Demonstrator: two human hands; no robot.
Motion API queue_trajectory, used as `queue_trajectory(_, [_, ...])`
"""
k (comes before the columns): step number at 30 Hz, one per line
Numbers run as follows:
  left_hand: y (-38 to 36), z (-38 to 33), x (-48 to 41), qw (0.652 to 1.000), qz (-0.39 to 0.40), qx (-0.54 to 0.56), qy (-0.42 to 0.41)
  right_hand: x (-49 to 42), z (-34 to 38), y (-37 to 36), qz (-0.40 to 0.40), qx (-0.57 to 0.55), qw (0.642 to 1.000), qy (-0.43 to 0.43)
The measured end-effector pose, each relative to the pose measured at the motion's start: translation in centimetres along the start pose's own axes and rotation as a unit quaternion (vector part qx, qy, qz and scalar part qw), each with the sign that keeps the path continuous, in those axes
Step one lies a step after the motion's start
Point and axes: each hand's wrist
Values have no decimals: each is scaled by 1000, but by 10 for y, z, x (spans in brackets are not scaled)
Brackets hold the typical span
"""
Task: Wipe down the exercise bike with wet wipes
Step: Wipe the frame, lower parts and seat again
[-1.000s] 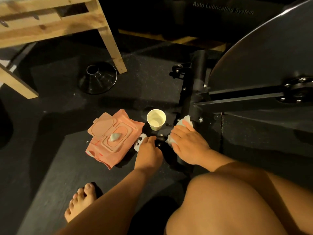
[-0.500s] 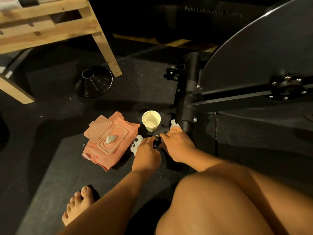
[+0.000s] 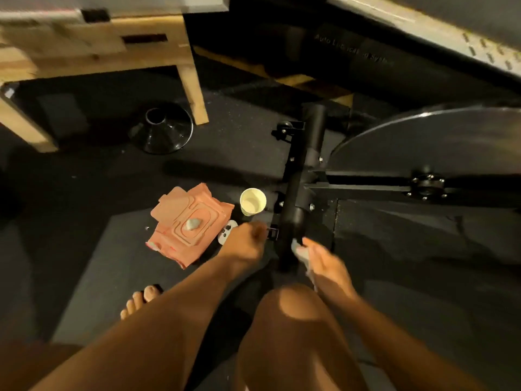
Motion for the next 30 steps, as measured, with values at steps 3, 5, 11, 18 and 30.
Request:
queue_trajectory(3, [45,-55,36,977,6,185,102,19,105,40,60,-309,947,-71])
queue_trajectory(5, [73,-81,65,917,2,374,135,41,167,50,142,-424,891,-82])
queue_trajectory(11, [142,-154,172,891,-301,319,117,159,276,68,212,-478,844,-117])
queue_trajectory(18, [177,-270,326,879,-404,224,118,334,334,99,65,-351,933,-45])
queue_trajectory(30, [170,-445,432,932,-293,214,1,501,328,243,-66,-472,872,-115])
Point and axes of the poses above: each hand's wrist, its own x-axis away from the middle knuckle, its own y-axis out of the back of the hand, z = x × y, and after that the axes turned 3 degrees about x, right-handed
